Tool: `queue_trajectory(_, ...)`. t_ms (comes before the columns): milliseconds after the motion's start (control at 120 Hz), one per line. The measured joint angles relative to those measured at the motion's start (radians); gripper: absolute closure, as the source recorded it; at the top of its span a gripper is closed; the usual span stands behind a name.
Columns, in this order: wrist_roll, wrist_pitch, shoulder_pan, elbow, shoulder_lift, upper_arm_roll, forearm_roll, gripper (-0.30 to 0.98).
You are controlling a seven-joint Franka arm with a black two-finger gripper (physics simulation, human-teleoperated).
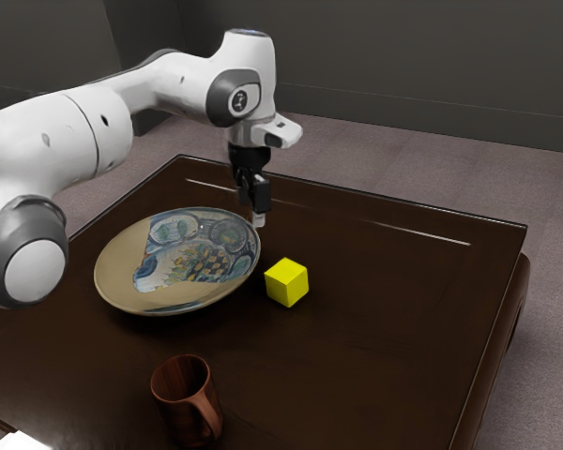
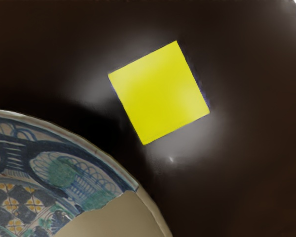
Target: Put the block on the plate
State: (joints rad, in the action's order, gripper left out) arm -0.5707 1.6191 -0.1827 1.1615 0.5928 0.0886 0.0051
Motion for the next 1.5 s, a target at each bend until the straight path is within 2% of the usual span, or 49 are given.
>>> queue_trajectory(158,0.017,0.038,-0.001,-0.020,0.062,0.001,-0.004,0.00)
queue_trajectory(400,0.101,0.066,0.002,-0.016,0.092,0.003,-0.021,0.00)
queue_trajectory(667,0.231,0.120,-0.018,-0.030,0.184,-0.004,-0.074,0.00)
queue_trajectory(1100,0.354,0.212,-0.017,-0.048,0.316,-0.009,-0.110,-0.02)
queue_trajectory(1208,0.376,0.227,-0.018,-0.047,0.321,-0.008,-0.121,0.03)
queue_trajectory(1317,0.399,0.236,-0.018,-0.047,0.319,-0.008,-0.129,0.16)
queue_trajectory(1500,0.431,0.243,-0.019,-0.046,0.311,-0.007,-0.131,0.21)
